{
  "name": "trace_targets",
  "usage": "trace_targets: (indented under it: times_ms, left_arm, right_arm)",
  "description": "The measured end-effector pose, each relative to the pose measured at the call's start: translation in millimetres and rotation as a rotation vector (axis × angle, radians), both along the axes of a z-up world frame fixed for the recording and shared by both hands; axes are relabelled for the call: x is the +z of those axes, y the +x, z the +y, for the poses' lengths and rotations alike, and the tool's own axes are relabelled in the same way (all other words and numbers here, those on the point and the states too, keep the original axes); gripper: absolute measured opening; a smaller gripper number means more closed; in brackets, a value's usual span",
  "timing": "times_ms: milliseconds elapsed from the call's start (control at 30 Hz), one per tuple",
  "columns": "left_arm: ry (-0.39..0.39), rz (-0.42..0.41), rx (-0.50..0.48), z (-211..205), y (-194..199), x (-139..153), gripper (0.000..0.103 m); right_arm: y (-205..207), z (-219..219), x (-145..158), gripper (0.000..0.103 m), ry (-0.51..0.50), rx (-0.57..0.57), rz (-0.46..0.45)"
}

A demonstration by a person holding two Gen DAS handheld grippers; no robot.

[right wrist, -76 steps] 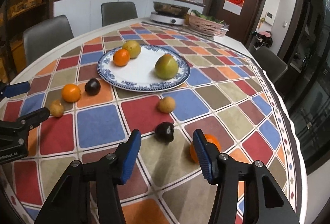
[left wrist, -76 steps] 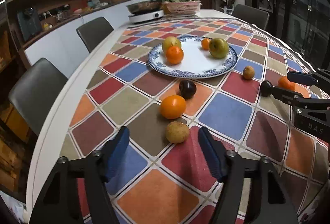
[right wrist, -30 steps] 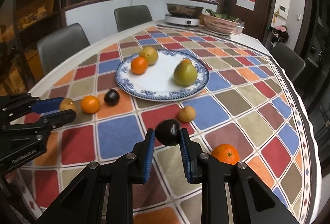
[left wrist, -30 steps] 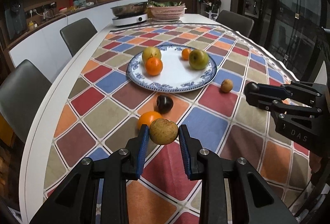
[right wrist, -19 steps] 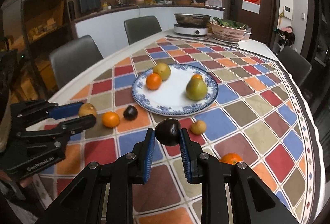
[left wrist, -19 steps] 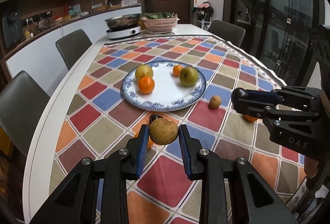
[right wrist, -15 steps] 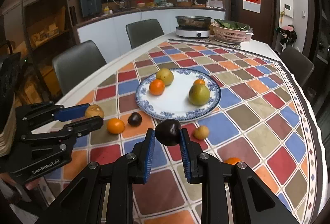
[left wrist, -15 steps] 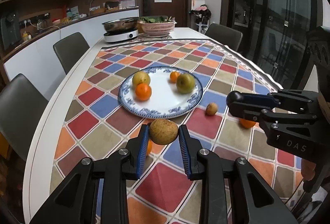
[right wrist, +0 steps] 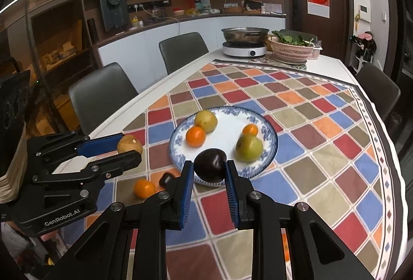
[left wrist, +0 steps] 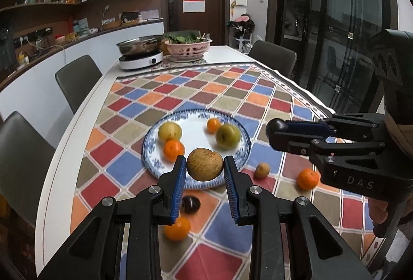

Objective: Organize fruits
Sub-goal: 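Carry the kiwi and plum over the blue-and-white plate with both tools, then open both tools to drop the kiwi and plum onto the plate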

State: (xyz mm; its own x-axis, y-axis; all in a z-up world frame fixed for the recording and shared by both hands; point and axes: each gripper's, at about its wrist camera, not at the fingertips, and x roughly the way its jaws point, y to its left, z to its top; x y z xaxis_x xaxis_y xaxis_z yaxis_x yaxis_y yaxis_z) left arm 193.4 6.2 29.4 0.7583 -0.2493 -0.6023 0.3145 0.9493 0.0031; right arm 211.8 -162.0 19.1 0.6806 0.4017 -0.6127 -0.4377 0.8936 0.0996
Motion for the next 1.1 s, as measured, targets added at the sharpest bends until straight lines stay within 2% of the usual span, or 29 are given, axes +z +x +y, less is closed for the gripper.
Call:
trace_targets:
  times_ms: [367,533,833,1100]
  left_arm:
    - [0.002,0.029,-0.032,2.5,53.7,8.5,0.03]
    - [-0.015,0.063,-0.042,4.6,83.3,6.0,0.03]
    - [-0.051,0.196,-0.045,3.8,143.6,-19.6,0.03]
    - [-0.047,0.304,-0.038,-1.8,174.0,-51.2,0.03]
  right_arm:
    - [52.6,5.1,6.1,0.025,0.005,0.015,0.036]
    - [85.6,9.4,-0.7,0.025,-0.002,0.023,0.085]
    - [139.7,11.4,-20.2,0.025,-0.004,0.008,0.181]
    - [161.4,11.9,-41.4,0.026,0.001,-0.004,0.251]
